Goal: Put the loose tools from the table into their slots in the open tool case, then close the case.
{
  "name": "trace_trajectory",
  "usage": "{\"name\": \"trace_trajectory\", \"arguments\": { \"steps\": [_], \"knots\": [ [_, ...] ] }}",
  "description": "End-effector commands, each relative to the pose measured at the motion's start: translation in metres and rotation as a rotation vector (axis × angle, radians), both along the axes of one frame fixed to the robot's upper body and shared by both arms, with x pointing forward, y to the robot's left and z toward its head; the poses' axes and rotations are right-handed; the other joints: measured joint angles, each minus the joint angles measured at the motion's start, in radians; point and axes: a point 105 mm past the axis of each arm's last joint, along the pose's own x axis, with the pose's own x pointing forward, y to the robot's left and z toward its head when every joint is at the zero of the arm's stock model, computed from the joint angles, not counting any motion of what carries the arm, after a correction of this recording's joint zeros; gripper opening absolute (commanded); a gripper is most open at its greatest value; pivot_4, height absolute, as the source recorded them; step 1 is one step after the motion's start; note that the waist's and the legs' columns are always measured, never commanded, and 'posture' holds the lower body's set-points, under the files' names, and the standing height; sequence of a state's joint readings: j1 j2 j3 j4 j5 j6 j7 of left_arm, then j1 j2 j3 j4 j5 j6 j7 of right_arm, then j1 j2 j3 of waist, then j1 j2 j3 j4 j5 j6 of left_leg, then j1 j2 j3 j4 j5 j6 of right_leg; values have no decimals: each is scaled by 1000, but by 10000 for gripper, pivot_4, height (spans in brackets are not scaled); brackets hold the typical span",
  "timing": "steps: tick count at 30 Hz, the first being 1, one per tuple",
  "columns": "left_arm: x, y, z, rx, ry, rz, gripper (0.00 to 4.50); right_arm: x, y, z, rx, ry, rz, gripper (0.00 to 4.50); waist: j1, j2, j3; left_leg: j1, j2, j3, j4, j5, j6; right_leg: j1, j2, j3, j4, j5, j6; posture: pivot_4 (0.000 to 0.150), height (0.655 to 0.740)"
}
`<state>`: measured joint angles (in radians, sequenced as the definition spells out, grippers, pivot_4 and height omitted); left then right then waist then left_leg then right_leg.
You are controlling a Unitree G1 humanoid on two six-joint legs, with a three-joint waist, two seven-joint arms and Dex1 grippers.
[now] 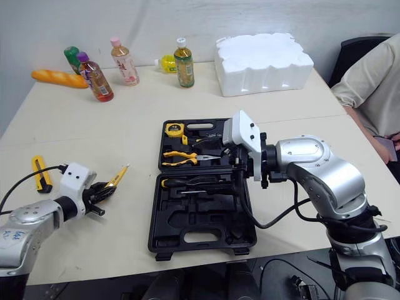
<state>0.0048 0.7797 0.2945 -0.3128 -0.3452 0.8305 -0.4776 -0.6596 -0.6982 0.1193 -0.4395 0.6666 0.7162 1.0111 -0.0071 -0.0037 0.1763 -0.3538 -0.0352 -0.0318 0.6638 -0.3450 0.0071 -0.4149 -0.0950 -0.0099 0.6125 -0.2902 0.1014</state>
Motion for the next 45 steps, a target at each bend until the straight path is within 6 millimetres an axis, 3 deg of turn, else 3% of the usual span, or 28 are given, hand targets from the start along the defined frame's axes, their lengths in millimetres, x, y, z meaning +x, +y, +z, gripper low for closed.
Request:
{"name": "trace_trajectory", "arguments": {
  "steps": [1, 3, 6, 9, 13, 23, 32, 45],
  "knots": [
    [-1, -15, 37, 2, -72, -211, 5232, -6, -5, 6, 0, -38, 2, 45000, 3, -1, 1, -1, 0, 0, 0, 0, 0, -1, 0, 0, 0, 0, 0, 1500, 7400],
    [-3, -31, 51, 19, -93, -344, 5232, -8, -9, 4, -9, -28, -6, 45000, 10, -2, 1, -3, 0, -1, 0, 0, 0, -2, -1, -1, -2, 0, 0, 1500, 7400],
    [-20, -76, 71, 13, -74, -671, 5232, -19, -19, -5, -43, 12, -14, 45000, 21, -2, 1, -7, -1, -5, 1, -1, 1, -1, -3, -4, -6, 0, 0, 1500, 7400],
    [-34, -116, 70, 47, -15, -958, 5232, -34, -34, -21, -99, 79, -45, 45000, 29, -1, 1, -10, -2, -7, 1, -1, 2, -1, -3, -6, -7, 0, 0, 1500, 7400],
    [-36, -151, 59, 33, 42, -1105, 5232, -49, -49, -40, -175, 150, -103, 45000, 31, 0, 1, -16, -2, -9, 2, -1, 3, -5, -2, -9, -7, 1, 1, 1500, 7400],
    [-16, -186, 35, 157, 79, -1180, 5232, -58, -64, -56, -234, 201, -211, 45000, 35, -4, 3, -15, -5, -8, 5, 6, 3, -5, 0, -8, -3, 2, 4, 1500, 7400],
    [7, -187, 32, 223, 75, -1118, 5232, -54, -67, -63, -233, 204, -264, 45000, 33, -4, 3, -16, -6, -10, 6, 7, 3, -5, -1, -8, -2, 3, 4, 1500, 7400],
    [1, -192, 29, 226, 89, -1171, 5232, -52, -68, -67, -226, 208, -285, 45000, 34, -4, 3, -17, -6, -10, 11, 7, 4, -5, -1, -7, -1, 3, 5, 1500, 7400]
  ]
}}
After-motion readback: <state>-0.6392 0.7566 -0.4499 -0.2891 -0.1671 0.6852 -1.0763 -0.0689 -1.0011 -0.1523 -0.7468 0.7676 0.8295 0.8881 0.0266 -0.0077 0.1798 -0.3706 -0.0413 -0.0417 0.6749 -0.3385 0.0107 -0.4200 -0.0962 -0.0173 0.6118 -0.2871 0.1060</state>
